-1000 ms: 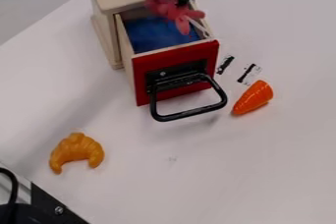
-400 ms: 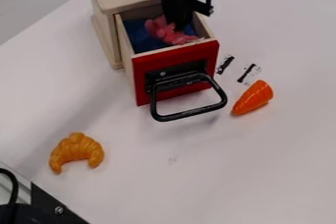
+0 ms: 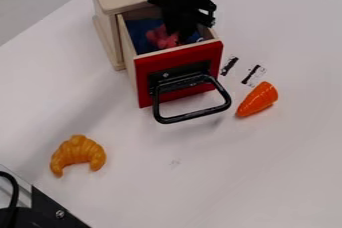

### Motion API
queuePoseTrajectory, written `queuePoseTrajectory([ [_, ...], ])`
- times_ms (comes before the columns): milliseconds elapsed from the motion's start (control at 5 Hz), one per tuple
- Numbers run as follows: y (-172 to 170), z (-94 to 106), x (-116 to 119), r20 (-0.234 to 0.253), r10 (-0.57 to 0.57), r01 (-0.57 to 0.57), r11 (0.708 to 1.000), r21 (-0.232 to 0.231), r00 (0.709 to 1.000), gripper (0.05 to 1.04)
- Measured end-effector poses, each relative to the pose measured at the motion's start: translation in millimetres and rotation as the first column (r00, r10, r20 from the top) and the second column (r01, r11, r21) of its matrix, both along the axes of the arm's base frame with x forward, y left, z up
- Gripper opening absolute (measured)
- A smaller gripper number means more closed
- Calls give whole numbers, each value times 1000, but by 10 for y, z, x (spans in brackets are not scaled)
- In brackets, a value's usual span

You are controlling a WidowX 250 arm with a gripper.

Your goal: Put the thing in the drawer

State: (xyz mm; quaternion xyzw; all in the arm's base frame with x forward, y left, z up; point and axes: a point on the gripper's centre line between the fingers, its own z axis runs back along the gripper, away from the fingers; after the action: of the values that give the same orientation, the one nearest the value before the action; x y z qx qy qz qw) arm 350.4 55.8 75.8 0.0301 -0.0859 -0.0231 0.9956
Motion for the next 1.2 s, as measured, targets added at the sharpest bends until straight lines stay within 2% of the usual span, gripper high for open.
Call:
queuePoseTrajectory([
  [400,-43,-3,-13,-12,-3,3,1000,2,1000,855],
  [600,-38,37,-31,-14,4,-4,1000,5,1000,1003],
  [800,-46,104,-54,-11,5,-5,1000,9,1000,999],
  [1000,-86,256,-79,7,-2,2,1000,23,1000,999],
  [1200,-150,607,-169,56,-3,1,999,35,998,999],
])
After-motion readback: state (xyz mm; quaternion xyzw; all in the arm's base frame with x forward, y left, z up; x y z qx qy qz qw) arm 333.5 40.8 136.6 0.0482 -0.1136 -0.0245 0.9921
